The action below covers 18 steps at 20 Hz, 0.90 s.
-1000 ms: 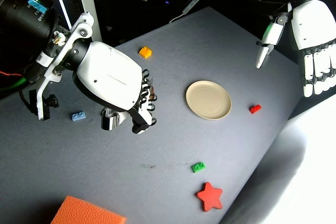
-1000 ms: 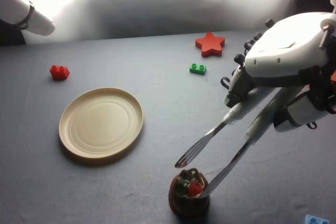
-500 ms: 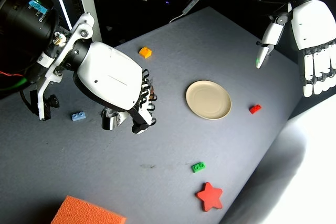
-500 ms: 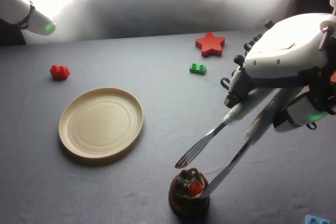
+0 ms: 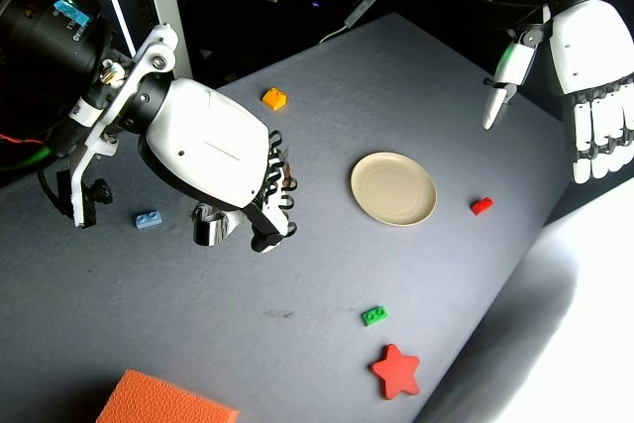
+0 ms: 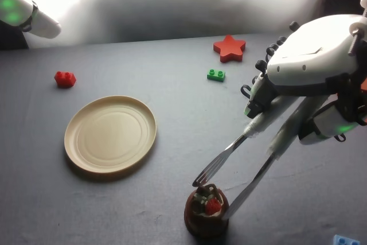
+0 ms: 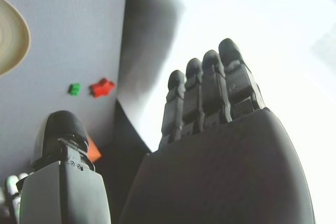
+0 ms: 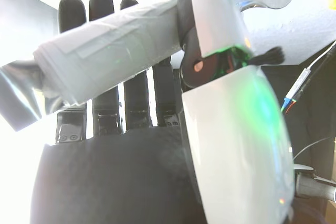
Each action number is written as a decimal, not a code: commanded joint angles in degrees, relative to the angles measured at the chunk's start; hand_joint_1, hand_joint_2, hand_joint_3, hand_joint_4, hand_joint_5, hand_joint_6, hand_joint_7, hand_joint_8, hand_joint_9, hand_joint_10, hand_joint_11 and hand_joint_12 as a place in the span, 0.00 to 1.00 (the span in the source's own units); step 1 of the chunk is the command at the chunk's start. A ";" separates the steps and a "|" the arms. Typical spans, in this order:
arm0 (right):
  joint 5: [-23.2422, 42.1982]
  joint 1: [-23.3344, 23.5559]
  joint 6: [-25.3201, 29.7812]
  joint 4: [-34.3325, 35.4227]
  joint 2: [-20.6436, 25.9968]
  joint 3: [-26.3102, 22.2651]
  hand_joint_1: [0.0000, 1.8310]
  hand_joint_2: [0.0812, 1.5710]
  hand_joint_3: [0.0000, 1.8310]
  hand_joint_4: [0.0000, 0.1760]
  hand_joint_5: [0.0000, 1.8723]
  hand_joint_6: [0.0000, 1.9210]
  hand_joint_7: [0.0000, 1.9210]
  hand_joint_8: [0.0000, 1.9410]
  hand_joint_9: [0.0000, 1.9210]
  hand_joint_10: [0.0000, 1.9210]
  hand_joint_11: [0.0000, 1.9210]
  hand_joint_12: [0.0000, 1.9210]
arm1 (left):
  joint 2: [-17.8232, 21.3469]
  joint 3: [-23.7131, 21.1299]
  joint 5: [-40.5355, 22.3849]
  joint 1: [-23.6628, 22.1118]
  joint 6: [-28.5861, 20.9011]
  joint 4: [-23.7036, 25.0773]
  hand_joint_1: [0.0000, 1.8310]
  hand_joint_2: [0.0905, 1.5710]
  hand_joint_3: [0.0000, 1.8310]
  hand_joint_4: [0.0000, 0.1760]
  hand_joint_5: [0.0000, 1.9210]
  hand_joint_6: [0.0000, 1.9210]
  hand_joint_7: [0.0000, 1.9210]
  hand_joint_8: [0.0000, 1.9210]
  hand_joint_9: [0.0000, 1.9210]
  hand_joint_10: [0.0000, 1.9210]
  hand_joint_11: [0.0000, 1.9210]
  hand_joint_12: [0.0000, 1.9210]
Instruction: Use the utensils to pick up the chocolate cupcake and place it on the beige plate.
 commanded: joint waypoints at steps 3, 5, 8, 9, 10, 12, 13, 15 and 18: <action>5.64 0.53 -0.27 -0.42 0.30 -0.15 0.65 0.70 0.00 0.00 0.42 0.01 0.36 0.00 0.38 0.00 0.19 0.47 | 0.32 0.48 -5.37 -0.82 -0.12 0.29 0.20 0.66 0.00 0.00 0.08 0.00 0.07 0.00 0.05 0.00 0.00 0.15; 5.64 0.41 -0.29 -0.43 0.30 -0.15 0.65 0.69 0.00 0.00 0.42 0.00 0.35 0.00 0.37 0.00 0.18 0.48 | 0.30 0.48 -5.37 -0.85 -0.12 0.29 0.22 0.66 0.00 0.00 0.07 0.00 0.06 0.00 0.04 0.00 0.00 0.14; 5.67 0.35 -0.29 -0.43 0.29 -0.15 0.64 0.70 0.00 0.00 0.41 0.00 0.34 0.00 0.37 0.00 0.18 0.49 | 0.30 0.45 -5.37 -0.85 -0.12 0.29 0.22 0.66 0.00 0.00 0.08 0.00 0.06 0.00 0.05 0.00 0.00 0.14; 5.74 0.31 -0.29 -0.43 0.29 -0.15 0.64 0.70 0.00 0.00 0.41 0.00 0.34 0.00 0.37 0.00 0.18 0.49 | 0.30 0.45 -5.37 -0.85 -0.12 0.29 0.21 0.66 0.00 0.00 0.08 0.00 0.06 0.00 0.05 0.00 0.00 0.15; 5.77 0.27 -0.29 -0.44 0.29 -0.15 0.64 0.70 0.00 0.00 0.42 0.00 0.34 0.00 0.37 0.00 0.18 0.48 | 0.30 0.45 -5.37 -0.86 -0.12 0.29 0.21 0.66 0.00 0.00 0.07 0.00 0.06 0.00 0.05 0.00 0.00 0.14; 5.99 0.09 -0.28 -0.68 0.28 -0.14 0.64 0.69 0.00 0.00 0.41 0.00 0.33 0.00 0.36 0.00 0.17 0.48 | 0.30 0.44 -5.37 -0.89 -0.12 0.28 0.20 0.66 0.00 0.00 0.07 0.00 0.05 0.00 0.04 0.00 0.00 0.13; 6.41 0.03 -0.27 -0.88 0.28 -0.14 0.63 0.70 0.00 0.00 0.40 0.00 0.33 0.00 0.36 0.00 0.18 0.48 | 0.30 0.44 -5.34 -0.89 -0.21 0.28 0.21 0.66 0.00 0.00 0.07 0.00 0.05 0.00 0.04 0.00 0.00 0.12; 6.88 0.07 -0.24 -0.89 0.29 -0.14 0.63 0.70 0.00 0.00 0.39 0.00 0.33 0.00 0.36 0.00 0.18 0.48 | 0.31 0.44 -5.21 -0.88 -0.22 0.29 0.21 0.66 0.00 0.00 0.07 0.00 0.05 0.00 0.04 0.00 0.00 0.13; 7.02 0.10 -0.23 -0.89 0.31 -0.13 0.63 0.69 0.00 0.00 0.38 0.00 0.32 0.00 0.34 0.00 0.15 0.50 | 0.30 0.53 -5.23 -0.88 -0.22 0.30 0.21 0.66 0.00 0.00 0.08 0.00 0.07 0.00 0.05 0.00 0.00 0.16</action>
